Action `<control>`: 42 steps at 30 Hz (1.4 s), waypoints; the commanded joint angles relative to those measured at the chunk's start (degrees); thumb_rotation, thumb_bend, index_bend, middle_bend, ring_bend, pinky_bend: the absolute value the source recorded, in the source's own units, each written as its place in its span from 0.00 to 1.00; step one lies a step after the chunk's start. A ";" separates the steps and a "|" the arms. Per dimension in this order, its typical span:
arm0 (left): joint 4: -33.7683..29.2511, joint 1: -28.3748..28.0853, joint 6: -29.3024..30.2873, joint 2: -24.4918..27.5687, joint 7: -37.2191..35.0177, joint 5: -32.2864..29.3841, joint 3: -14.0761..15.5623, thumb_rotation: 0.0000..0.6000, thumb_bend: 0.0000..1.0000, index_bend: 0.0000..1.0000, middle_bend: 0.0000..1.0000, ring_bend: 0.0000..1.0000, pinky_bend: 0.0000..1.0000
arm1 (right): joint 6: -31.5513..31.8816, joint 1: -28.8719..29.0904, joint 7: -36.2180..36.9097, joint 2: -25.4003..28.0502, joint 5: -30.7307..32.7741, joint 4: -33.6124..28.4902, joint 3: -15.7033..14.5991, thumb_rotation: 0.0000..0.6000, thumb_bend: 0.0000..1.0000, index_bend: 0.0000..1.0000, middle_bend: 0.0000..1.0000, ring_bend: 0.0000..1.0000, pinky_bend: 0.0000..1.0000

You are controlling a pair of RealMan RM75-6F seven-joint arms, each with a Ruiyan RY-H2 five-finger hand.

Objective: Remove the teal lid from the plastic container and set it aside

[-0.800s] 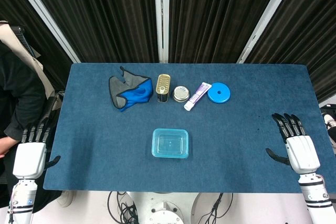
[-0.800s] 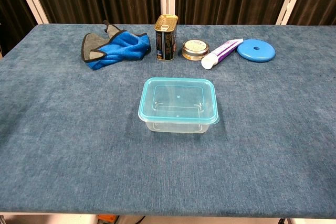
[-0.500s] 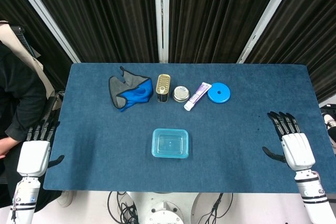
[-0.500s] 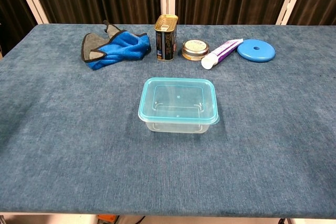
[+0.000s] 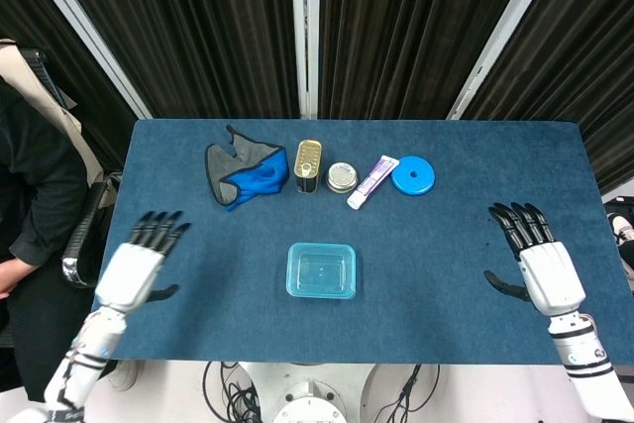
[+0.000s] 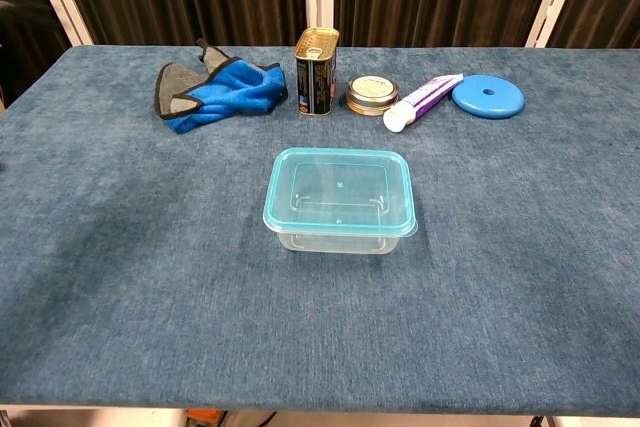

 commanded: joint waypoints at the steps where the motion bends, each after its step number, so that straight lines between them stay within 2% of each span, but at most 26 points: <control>1: 0.89 -8.49 -10.28 -3.96 -3.51 -0.25 -2.02 1.00 0.00 0.10 0.01 0.00 0.00 | -0.42 0.49 -0.12 0.27 -0.47 -0.53 0.06 1.00 0.11 0.00 0.08 0.00 0.00; 6: 4.52 -15.57 -19.36 -9.97 -6.92 -3.74 -3.45 1.00 0.00 0.08 0.00 0.00 0.00 | -1.69 1.36 -0.50 0.27 -0.48 -1.06 0.02 1.00 0.11 0.00 0.08 0.00 0.00; 11: 7.49 -19.48 -24.82 -14.31 -9.11 -7.95 -3.66 1.00 0.00 0.05 0.00 0.00 0.00 | -2.30 1.78 -0.54 0.00 -0.50 -1.16 -0.18 1.00 0.11 0.00 0.08 0.00 0.00; 14: 9.84 -20.67 -25.35 -16.98 -9.53 -9.70 -3.85 1.00 0.00 0.03 0.00 0.00 0.00 | -2.62 1.96 -0.46 -0.18 -0.34 -1.10 -0.28 1.00 0.11 0.00 0.08 0.00 0.00; 19: 13.25 -21.33 -22.44 -20.82 -9.24 -9.74 -3.99 1.00 0.00 0.03 0.00 0.00 0.00 | -2.87 2.09 -0.66 -0.41 -0.15 -1.15 -0.46 1.00 0.11 0.00 0.08 0.00 0.00; 23: 15.49 -22.49 -22.03 -22.71 -9.36 -9.12 -3.68 1.00 0.00 0.03 0.00 0.00 0.00 | -3.12 2.14 -0.68 -0.66 0.04 -1.19 -0.66 1.00 0.11 0.00 0.08 0.00 0.00; 27: 16.92 -23.62 -22.27 -24.61 -8.00 -11.17 -4.32 1.00 0.00 0.03 0.00 0.00 0.00 | -3.24 2.01 -0.68 -0.91 0.37 -1.13 -0.91 1.00 0.11 0.00 0.08 0.00 0.00; 32: 15.97 -25.02 -24.97 -24.45 -7.66 -15.51 -5.10 1.00 0.00 0.00 0.00 0.00 0.01 | -3.12 1.86 -0.55 -0.99 0.55 -1.01 -1.07 1.00 0.11 0.00 0.08 0.00 0.00; 37: 10.82 -26.10 -28.14 -21.40 -7.62 -20.86 -5.52 1.00 0.00 0.00 0.00 0.00 0.03 | -3.03 1.71 -0.10 -1.05 0.58 -0.60 -1.33 1.00 0.11 0.00 0.08 0.00 0.00; 42: 7.41 -27.56 -28.51 -19.54 -5.07 -24.99 -5.77 1.00 0.00 0.00 0.00 0.00 0.03 | -2.80 1.60 1.05 -1.38 0.69 0.25 -1.41 1.00 0.11 0.00 0.08 0.00 0.00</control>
